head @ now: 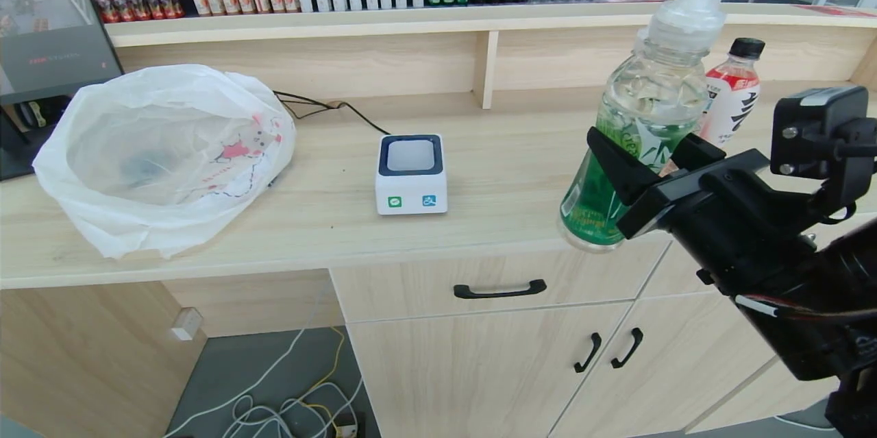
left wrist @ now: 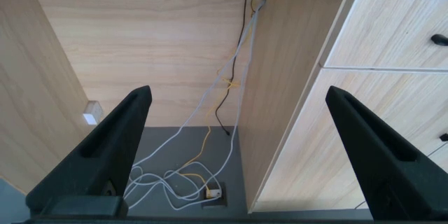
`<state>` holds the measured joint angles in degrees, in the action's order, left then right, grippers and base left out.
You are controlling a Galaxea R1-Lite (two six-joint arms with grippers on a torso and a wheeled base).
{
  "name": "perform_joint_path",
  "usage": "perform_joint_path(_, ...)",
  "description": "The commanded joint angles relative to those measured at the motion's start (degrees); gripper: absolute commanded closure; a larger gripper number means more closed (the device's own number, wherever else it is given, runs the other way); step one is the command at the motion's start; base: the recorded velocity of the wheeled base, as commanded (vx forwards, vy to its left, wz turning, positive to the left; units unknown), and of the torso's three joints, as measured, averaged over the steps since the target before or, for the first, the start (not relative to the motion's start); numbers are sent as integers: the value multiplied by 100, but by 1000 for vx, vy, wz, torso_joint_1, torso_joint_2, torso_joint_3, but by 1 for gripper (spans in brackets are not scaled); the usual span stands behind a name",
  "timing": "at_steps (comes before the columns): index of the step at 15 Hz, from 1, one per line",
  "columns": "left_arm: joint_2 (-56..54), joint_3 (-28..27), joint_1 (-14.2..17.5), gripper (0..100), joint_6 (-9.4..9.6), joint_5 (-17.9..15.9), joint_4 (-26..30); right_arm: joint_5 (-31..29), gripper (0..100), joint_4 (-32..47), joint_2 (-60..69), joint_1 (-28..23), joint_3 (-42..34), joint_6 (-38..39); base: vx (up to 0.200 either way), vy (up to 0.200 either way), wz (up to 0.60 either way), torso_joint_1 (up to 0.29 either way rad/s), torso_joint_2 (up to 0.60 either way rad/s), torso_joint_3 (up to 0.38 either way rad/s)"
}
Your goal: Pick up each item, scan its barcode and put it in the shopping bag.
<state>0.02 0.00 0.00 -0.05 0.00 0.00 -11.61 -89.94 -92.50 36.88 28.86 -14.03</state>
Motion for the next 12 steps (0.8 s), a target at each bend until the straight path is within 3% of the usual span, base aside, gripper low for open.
perform_joint_path(1,-2,0,0,0,-4,0,0,-17,100,-6,-75,-75,138,-21,0,0,0,0,0,0)
perform_joint_path(2,-2,0,0,0,5,0,0,-8,100,-6,-119,-75,208,-29,0,0,0,0,0,0)
perform_joint_path(12,-2,0,0,0,-13,0,0,-861,100,-6,-260,127,683,85,0,200,0,3,3,0)
